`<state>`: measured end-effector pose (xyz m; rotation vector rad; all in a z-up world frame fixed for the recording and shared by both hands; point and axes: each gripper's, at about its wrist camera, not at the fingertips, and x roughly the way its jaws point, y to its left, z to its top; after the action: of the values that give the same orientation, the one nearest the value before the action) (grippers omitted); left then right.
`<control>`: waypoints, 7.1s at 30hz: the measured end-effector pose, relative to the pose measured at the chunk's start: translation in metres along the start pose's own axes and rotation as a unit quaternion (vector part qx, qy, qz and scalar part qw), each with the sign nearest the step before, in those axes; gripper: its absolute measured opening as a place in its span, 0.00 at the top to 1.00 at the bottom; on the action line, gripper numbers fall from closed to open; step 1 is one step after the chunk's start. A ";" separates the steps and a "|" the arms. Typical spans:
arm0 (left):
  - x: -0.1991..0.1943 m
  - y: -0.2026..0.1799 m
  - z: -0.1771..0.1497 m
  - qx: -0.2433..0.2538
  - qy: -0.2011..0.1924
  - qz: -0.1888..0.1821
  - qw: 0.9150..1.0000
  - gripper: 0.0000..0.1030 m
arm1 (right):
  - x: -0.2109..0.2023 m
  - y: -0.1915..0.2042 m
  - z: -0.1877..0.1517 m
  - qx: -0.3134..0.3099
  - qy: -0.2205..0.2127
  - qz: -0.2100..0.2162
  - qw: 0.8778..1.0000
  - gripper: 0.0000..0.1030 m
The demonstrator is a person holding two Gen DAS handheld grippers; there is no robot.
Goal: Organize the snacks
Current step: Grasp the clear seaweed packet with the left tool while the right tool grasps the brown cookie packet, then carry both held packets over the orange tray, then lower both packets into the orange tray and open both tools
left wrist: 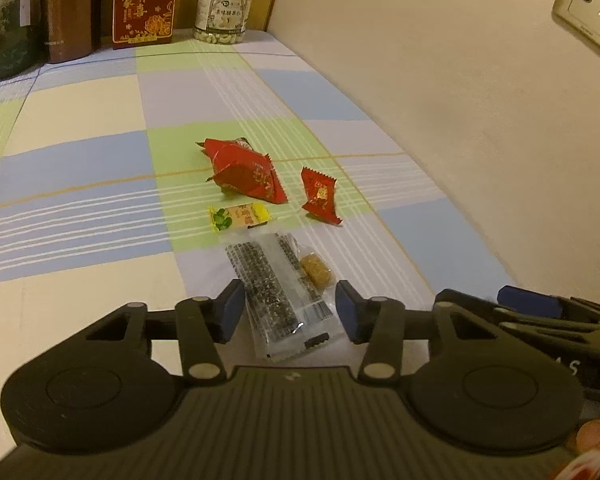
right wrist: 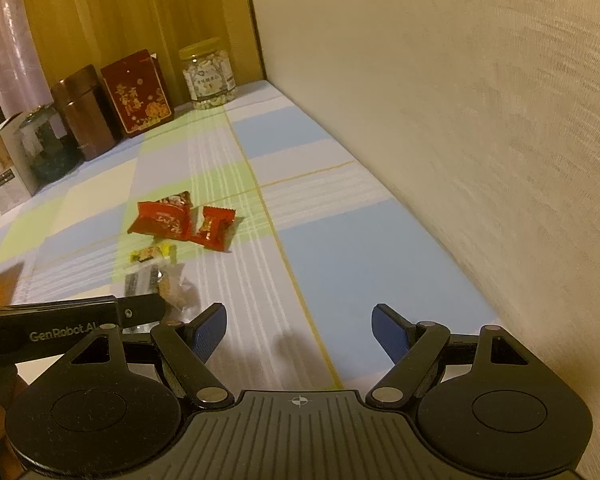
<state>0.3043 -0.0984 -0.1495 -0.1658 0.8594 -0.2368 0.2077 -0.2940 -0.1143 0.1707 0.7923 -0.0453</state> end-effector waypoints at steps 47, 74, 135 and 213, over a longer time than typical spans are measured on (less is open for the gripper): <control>-0.034 0.054 -0.007 0.019 -0.017 0.035 0.999 0.68 | 0.042 0.053 0.005 -0.065 0.003 0.083 0.994 0.35; 0.003 -0.001 0.003 0.040 -0.015 0.017 0.999 0.43 | 0.033 0.011 0.001 -0.025 0.004 0.039 0.999 0.78; -0.252 0.060 -0.080 -0.016 -0.056 0.117 0.991 0.66 | -0.138 0.156 -0.043 -0.067 -0.020 0.127 0.989 0.79; -0.285 0.248 -0.076 -0.100 -0.058 0.213 0.970 0.66 | -0.049 0.368 -0.053 -0.182 0.041 0.239 0.953 0.79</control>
<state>0.1012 0.2141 -0.0501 -0.1770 0.7819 0.2613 0.1739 0.0766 -0.0661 0.0095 0.8100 0.5665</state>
